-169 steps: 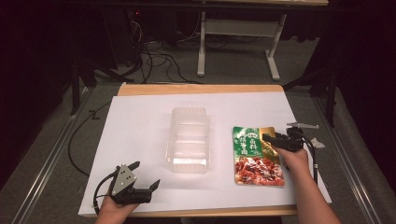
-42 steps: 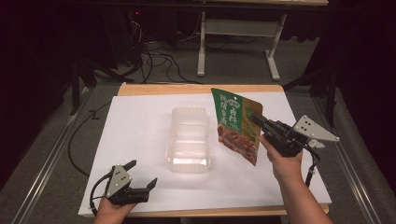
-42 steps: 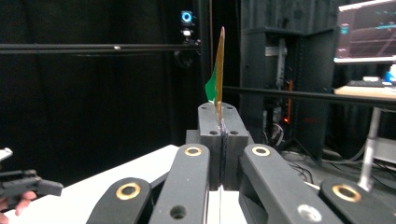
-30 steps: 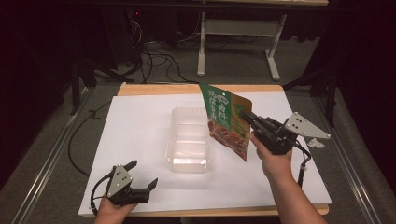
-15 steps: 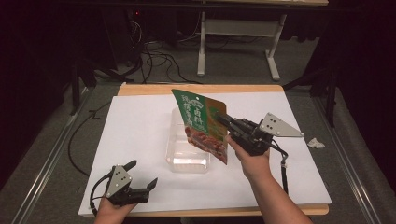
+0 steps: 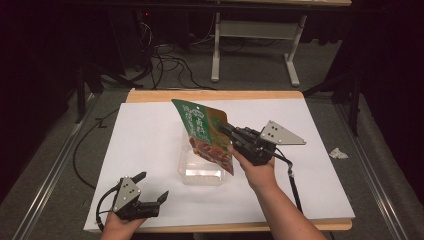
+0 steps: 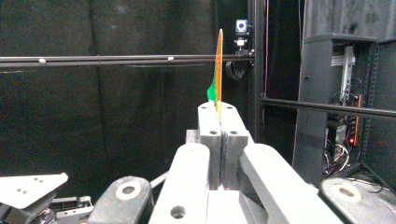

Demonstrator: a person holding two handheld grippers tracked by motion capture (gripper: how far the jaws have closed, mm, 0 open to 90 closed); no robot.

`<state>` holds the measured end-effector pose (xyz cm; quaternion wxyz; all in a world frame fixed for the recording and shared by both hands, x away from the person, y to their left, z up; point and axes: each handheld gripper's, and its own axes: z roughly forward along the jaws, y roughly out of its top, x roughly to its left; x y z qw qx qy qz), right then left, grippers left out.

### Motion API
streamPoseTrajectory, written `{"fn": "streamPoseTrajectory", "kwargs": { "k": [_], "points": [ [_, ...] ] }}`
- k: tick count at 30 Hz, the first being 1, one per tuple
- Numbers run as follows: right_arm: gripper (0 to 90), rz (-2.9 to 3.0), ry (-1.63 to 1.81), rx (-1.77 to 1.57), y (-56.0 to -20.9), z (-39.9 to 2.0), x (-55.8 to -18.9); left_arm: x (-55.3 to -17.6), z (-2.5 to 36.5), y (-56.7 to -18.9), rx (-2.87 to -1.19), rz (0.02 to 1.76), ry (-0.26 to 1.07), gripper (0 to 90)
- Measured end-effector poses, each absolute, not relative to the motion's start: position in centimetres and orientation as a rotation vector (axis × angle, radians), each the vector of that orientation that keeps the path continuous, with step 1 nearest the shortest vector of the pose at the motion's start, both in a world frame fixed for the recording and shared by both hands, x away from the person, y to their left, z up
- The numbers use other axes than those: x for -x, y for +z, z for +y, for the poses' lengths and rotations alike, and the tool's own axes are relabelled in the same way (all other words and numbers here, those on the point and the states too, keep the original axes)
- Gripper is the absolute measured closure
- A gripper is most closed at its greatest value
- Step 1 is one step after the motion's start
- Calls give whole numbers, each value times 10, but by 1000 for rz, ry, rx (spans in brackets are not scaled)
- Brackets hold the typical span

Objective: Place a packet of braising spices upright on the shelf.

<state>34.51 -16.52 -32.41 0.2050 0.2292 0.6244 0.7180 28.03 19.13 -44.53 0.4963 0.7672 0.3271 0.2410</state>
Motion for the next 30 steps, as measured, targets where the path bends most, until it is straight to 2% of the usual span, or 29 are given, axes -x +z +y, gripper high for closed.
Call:
{"fn": "streamPoseTrajectory", "kwargs": {
  "k": [18, 30],
  "points": [
    [900, 1766, 2009, -644, -341, -138, -356, -280, 192, -444, -1854, 788, 584, 73],
    [900, 1701, 1988, -679, -362, -144, -359, -281, 191, -445, -1861, 786, 582, 72]
  ]
}}
